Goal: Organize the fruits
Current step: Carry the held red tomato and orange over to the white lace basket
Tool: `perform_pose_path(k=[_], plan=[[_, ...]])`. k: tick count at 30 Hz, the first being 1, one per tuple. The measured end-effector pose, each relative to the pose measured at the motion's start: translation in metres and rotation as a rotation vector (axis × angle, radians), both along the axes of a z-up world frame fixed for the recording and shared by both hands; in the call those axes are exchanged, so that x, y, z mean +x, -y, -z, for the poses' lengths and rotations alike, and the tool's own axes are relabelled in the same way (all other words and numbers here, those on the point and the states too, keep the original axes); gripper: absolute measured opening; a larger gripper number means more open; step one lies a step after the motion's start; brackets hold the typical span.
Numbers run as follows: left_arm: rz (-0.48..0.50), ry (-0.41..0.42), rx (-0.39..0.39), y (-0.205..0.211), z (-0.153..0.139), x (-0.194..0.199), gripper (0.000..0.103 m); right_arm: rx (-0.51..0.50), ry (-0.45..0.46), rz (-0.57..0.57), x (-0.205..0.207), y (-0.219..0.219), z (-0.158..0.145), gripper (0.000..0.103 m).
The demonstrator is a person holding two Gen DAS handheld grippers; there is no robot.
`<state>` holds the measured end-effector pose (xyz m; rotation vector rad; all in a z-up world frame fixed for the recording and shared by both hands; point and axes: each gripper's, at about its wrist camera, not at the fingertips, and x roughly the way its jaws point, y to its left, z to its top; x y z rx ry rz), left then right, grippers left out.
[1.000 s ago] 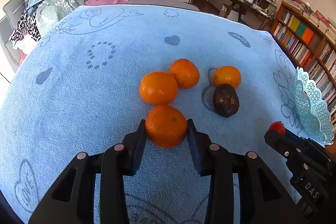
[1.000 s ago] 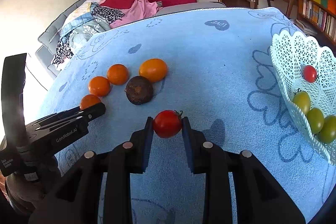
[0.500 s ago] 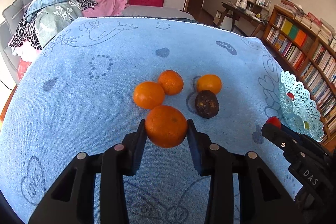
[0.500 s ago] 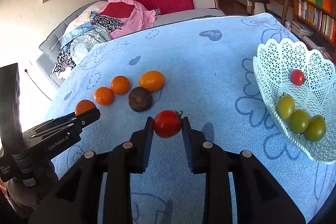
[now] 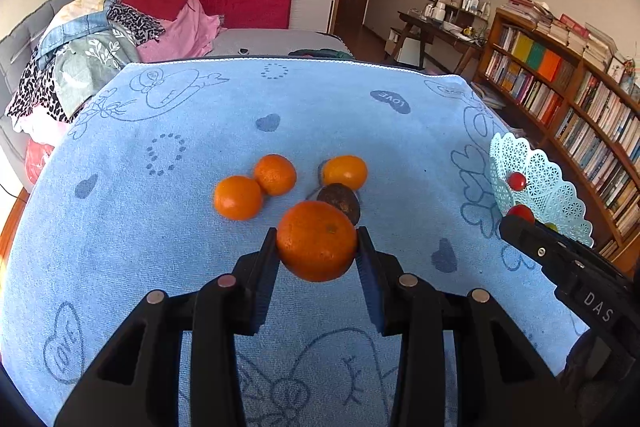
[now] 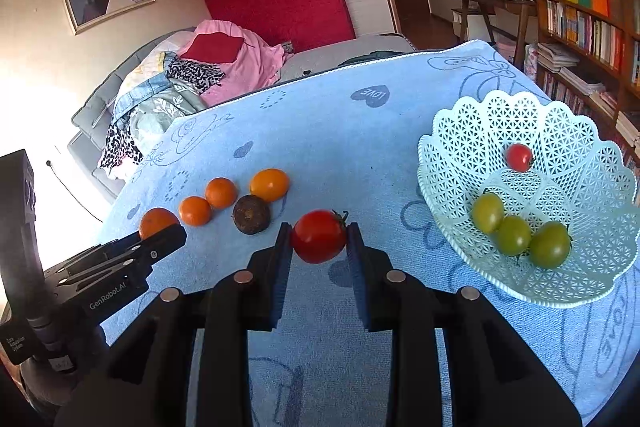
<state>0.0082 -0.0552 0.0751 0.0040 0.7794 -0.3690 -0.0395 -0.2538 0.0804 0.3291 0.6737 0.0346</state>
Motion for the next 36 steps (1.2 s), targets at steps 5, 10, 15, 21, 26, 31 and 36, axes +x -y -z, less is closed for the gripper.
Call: perform_pose_path(k=[5,10,15,21,26,31,36], plan=[[0.019,0.009,0.007,0.010,-0.003,-0.006,0.038,0.009,0.012,0.040,-0.011,0.017,-0.004,0.028],[0.041,0.023,0.013,0.022,-0.006,-0.011,0.038,0.015,0.017,0.089,-0.022,0.037,-0.004,0.028],[0.066,0.029,0.022,0.033,-0.008,-0.014,0.038,0.008,0.019,0.147,-0.030,0.059,-0.005,0.028],[0.092,0.036,0.034,0.048,-0.008,-0.019,0.038,-0.005,0.027,0.214,-0.042,0.085,-0.004,0.028],[0.108,0.043,0.043,0.058,-0.010,-0.021,0.039,-0.007,0.024,0.255,-0.047,0.104,-0.001,0.028],[0.126,0.047,0.052,0.069,-0.010,-0.023,0.038,-0.017,0.017,0.289,-0.048,0.119,0.004,0.028],[0.143,0.052,0.061,0.081,-0.011,-0.025,0.039,-0.027,0.004,0.326,-0.047,0.133,0.012,0.030]])
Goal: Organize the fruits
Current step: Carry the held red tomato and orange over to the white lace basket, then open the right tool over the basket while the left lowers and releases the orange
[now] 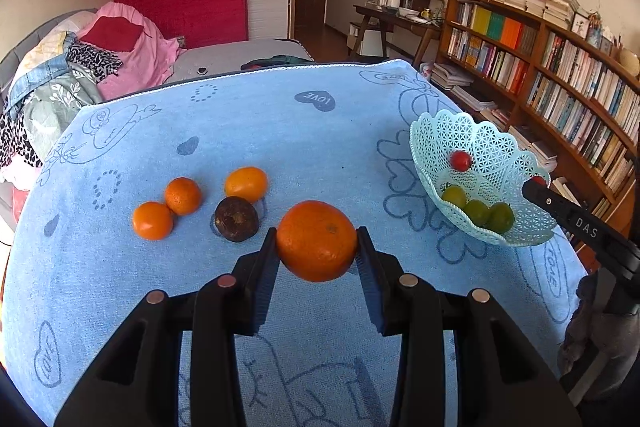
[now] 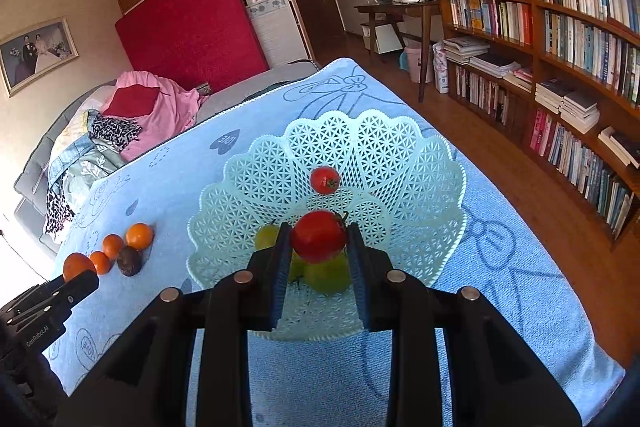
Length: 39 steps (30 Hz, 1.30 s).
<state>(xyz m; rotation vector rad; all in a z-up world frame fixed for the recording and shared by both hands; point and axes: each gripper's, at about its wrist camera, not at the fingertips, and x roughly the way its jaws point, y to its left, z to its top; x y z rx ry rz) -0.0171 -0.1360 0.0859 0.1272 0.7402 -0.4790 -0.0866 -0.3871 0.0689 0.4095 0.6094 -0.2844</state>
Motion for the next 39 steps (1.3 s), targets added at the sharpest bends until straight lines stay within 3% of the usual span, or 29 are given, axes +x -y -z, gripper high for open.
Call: perform_pose_path(k=[2,5,14,26,30,37,38,39], plan=[[0.005,0.002,0.002,0.004,0.000,0.000,0.039,-0.019,0.000,0.016,-0.001,0.003,0.002,0.032],[0.017,0.004,0.006,0.012,-0.001,0.000,0.039,-0.016,0.015,0.034,-0.004,0.009,0.002,0.050],[0.085,0.000,0.000,0.049,-0.003,0.000,0.039,0.006,0.027,0.075,-0.008,0.025,0.001,0.050],[0.207,0.059,-0.006,0.114,-0.015,-0.002,0.039,0.014,0.042,0.105,-0.014,0.035,-0.002,0.052],[0.238,0.057,-0.009,0.131,-0.012,-0.001,0.039,0.016,0.047,0.122,-0.016,0.039,-0.003,0.058],[0.286,0.043,-0.027,0.146,-0.006,0.002,0.039,0.027,0.055,0.145,-0.020,0.045,-0.003,0.059],[0.286,0.041,-0.031,0.146,-0.006,0.003,0.040,0.028,0.055,0.148,-0.020,0.046,-0.003,0.059],[0.281,0.045,-0.035,0.146,-0.006,0.003,0.049,0.030,0.055,0.151,-0.021,0.046,-0.003,0.059]])
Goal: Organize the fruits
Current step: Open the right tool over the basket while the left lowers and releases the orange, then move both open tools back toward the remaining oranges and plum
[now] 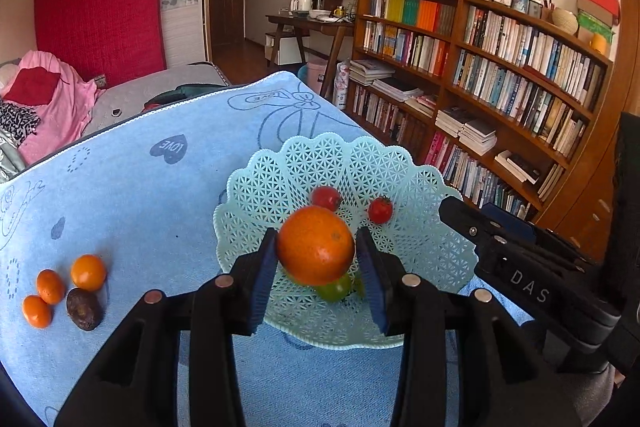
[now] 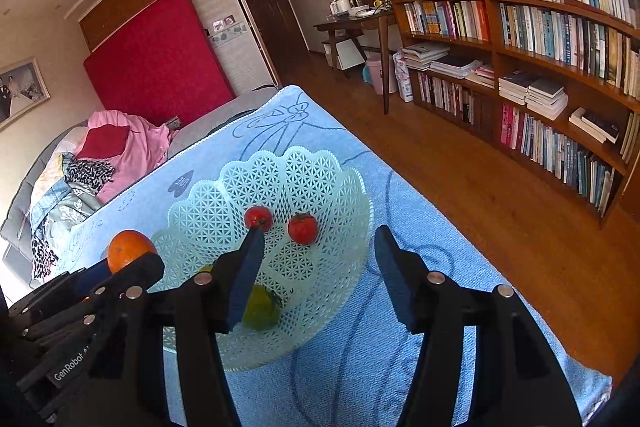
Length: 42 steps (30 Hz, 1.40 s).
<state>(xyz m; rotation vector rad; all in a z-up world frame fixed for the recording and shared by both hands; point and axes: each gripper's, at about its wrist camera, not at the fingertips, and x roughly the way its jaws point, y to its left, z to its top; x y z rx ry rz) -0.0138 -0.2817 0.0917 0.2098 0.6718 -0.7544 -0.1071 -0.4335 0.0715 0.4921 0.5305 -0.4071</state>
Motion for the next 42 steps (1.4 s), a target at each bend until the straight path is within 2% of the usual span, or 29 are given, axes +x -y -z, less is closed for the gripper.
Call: perform_pose_path(k=[1,3,10,15,30,42], plan=[[-0.006,0.007,-0.004,-0.001,-0.001,0.000,0.065,0.002,0.000,0.002,-0.001,0.000,0.000,0.059],[-0.014,0.021,-0.016,-0.004,-0.003,0.000,0.073,0.004,0.000,0.003,-0.001,0.000,0.000,0.059],[-0.052,0.023,-0.015,-0.014,-0.007,0.005,0.082,0.004,0.005,-0.013,0.000,-0.003,-0.002,0.059],[-0.071,0.023,-0.014,-0.020,-0.008,0.005,0.087,-0.003,0.026,-0.026,-0.002,-0.010,-0.008,0.066],[-0.141,0.049,-0.025,-0.047,-0.023,0.007,0.092,-0.031,0.060,-0.100,-0.006,-0.041,-0.027,0.066],[-0.223,0.056,-0.048,-0.086,-0.031,0.008,0.093,-0.068,0.060,-0.171,-0.002,-0.077,-0.033,0.068]])
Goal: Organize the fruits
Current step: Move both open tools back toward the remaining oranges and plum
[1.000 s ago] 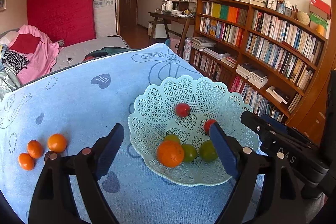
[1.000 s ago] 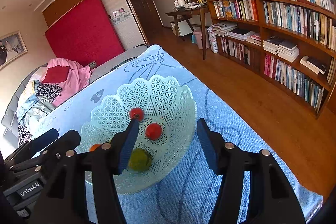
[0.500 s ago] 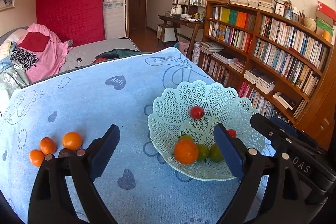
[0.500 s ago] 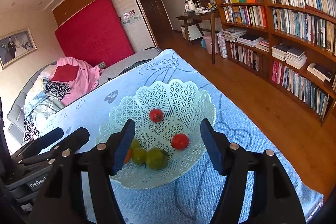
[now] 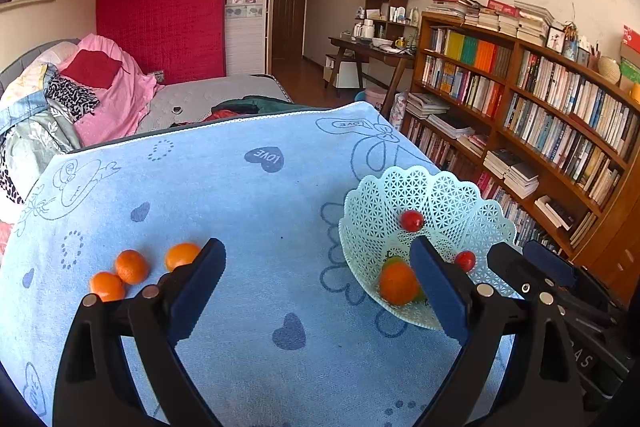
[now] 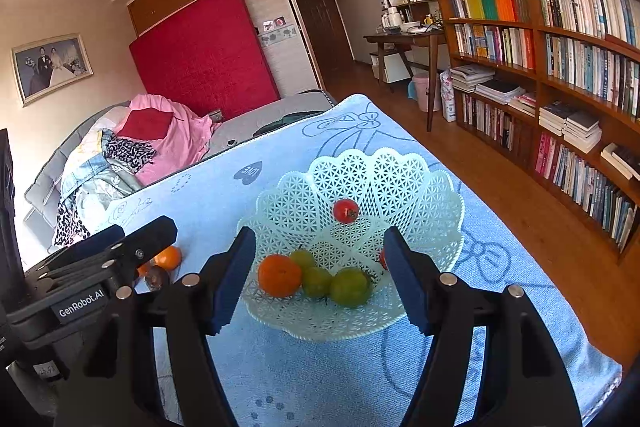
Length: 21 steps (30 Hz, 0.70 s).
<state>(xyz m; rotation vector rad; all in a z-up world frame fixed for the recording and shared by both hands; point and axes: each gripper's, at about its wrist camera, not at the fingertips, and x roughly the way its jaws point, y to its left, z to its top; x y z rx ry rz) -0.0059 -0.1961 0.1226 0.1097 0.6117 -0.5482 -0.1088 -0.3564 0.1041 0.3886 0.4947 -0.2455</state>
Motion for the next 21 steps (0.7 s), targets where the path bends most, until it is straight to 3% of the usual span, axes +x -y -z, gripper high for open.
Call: perform_pose_path(k=[13,16,21], plan=[[-0.127,0.021,-0.013,-0.056,-0.006,0.009,0.093,0.007,-0.015,-0.053,0.010,-0.028,0.001,0.069],[-0.154,0.021,-0.016,-0.069,-0.006,0.013,0.093,0.001,-0.015,-0.067,0.014,-0.036,0.000,0.075],[-0.195,0.014,-0.014,-0.087,-0.003,0.018,0.093,-0.003,-0.016,-0.086,0.019,-0.044,-0.002,0.075]])
